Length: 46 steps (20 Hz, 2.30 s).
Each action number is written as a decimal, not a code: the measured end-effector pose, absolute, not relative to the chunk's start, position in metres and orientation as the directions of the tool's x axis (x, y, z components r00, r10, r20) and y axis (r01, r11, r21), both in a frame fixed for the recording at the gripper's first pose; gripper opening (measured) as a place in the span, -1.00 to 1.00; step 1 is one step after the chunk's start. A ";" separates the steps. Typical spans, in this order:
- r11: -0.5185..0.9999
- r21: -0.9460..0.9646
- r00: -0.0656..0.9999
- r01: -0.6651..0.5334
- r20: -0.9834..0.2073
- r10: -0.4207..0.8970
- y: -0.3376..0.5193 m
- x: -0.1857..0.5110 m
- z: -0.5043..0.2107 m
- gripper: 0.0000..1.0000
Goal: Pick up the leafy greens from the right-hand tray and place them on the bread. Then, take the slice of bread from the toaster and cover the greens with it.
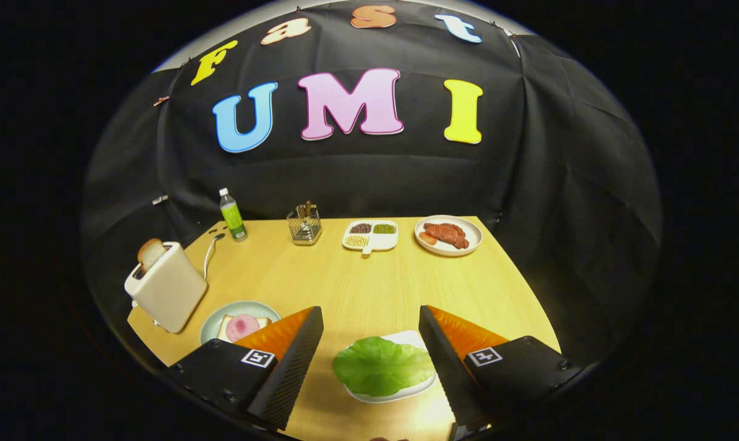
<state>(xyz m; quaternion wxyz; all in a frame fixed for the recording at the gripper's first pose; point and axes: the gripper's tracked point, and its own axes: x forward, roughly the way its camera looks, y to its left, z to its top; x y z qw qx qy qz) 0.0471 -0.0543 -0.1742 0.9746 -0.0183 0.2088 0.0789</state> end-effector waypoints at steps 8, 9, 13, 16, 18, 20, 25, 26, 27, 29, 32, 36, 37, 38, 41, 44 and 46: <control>0.952 -0.061 0.806 -0.299 -0.551 0.218 -0.061 0.052 -0.248 0.95; 0.946 -0.071 0.794 -0.316 -0.566 0.222 -0.063 0.051 -0.256 0.96; 0.925 -0.091 0.739 -0.370 -0.632 0.234 -0.065 0.051 -0.293 0.96; 0.906 -0.117 0.711 -0.408 -0.663 0.234 -0.063 0.056 -0.312 0.96; 0.901 -0.118 0.693 -0.417 -0.683 0.231 -0.065 0.060 -0.325 0.97; 0.902 -0.108 0.673 -0.418 -0.703 0.227 -0.065 0.060 -0.333 0.96; 0.908 -0.058 0.645 -0.416 -0.722 0.250 -0.061 0.060 -0.339 0.94; 0.908 -0.060 0.645 -0.416 -0.724 0.247 -0.061 0.060 -0.339 0.89; 0.905 -0.067 0.648 -0.419 -0.720 0.247 -0.061 0.059 -0.338 0.87; 0.903 -0.070 0.649 -0.423 -0.720 0.248 -0.057 0.057 -0.337 0.74; 0.901 -0.068 0.648 -0.428 -0.718 0.254 -0.054 0.056 -0.338 0.36; 0.901 -0.060 0.634 -0.429 -0.731 0.254 -0.052 0.054 -0.338 0.01; 0.909 -0.080 0.651 -0.409 -0.723 0.230 -0.059 0.059 -0.336 -0.01; 0.919 -0.074 0.656 -0.388 -0.722 0.219 -0.059 0.059 -0.336 -0.36; 0.913 -0.090 0.663 -0.398 -0.716 0.218 -0.057 0.059 -0.335 -0.78; 0.912 -0.075 0.644 -0.403 -0.732 0.224 -0.055 0.056 -0.334 -0.87; 0.916 -0.076 0.647 -0.393 -0.731 0.216 -0.056 0.059 -0.329 -0.88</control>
